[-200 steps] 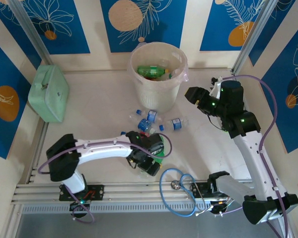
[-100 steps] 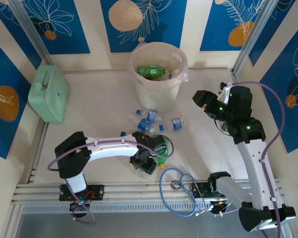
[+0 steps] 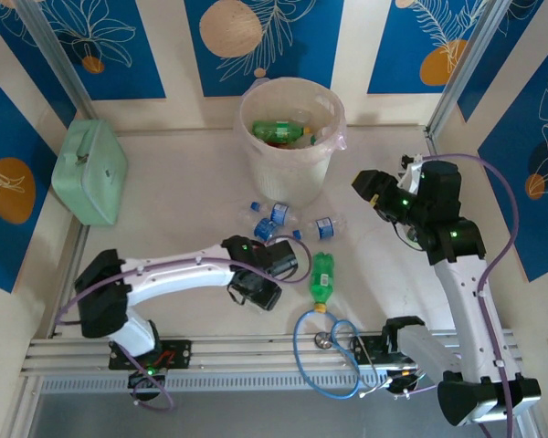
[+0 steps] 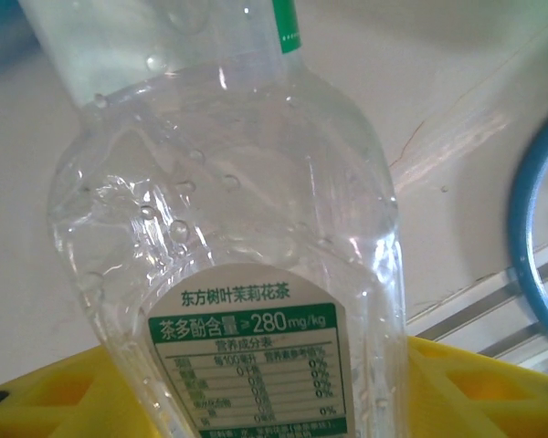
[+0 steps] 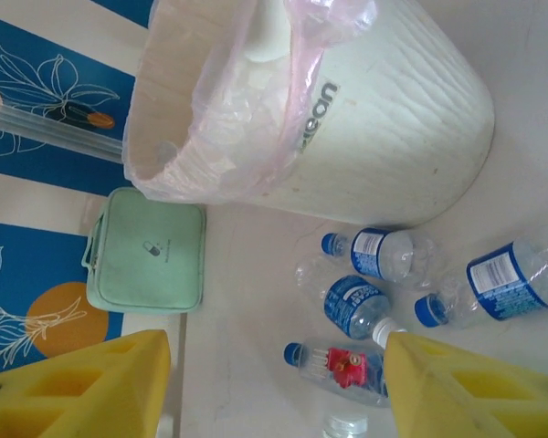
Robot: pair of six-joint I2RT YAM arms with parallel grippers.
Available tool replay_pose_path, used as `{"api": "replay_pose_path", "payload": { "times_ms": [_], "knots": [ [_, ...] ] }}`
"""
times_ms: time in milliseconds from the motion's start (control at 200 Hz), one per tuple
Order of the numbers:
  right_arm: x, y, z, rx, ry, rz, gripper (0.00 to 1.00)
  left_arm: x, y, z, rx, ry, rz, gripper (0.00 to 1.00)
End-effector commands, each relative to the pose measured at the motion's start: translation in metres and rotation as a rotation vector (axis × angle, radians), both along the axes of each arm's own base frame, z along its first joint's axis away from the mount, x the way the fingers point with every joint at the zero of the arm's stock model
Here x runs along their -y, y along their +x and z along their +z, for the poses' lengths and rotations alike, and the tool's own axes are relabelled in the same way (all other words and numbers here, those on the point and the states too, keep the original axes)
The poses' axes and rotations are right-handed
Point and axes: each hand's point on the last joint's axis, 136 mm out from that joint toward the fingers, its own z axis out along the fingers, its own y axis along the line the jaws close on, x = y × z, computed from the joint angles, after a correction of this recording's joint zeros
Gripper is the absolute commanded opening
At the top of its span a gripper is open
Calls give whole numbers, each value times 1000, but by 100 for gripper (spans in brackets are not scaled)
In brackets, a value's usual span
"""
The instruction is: Put the plastic bottles in the bin
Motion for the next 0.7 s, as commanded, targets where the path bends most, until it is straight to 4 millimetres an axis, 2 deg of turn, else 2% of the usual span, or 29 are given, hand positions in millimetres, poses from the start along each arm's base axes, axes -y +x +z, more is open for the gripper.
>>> {"api": "replay_pose_path", "payload": {
  "times_ms": [0,210,395,530,690],
  "knots": [
    [-16,-6,-4,-21,67,78,64,5,22,38,128,-76,-36,60],
    [-56,-16,-16,-71,128,264,64,17,43,86,193,-241,-61,61],
    [-94,-27,-24,-86,95,375,64,33,45,117,194,-410,-129,62],
    [-115,-25,-30,-95,77,414,64,42,38,129,166,-500,-185,64],
    [-127,-18,-38,-113,47,434,66,43,34,135,152,-524,-211,64]
  ]
}}
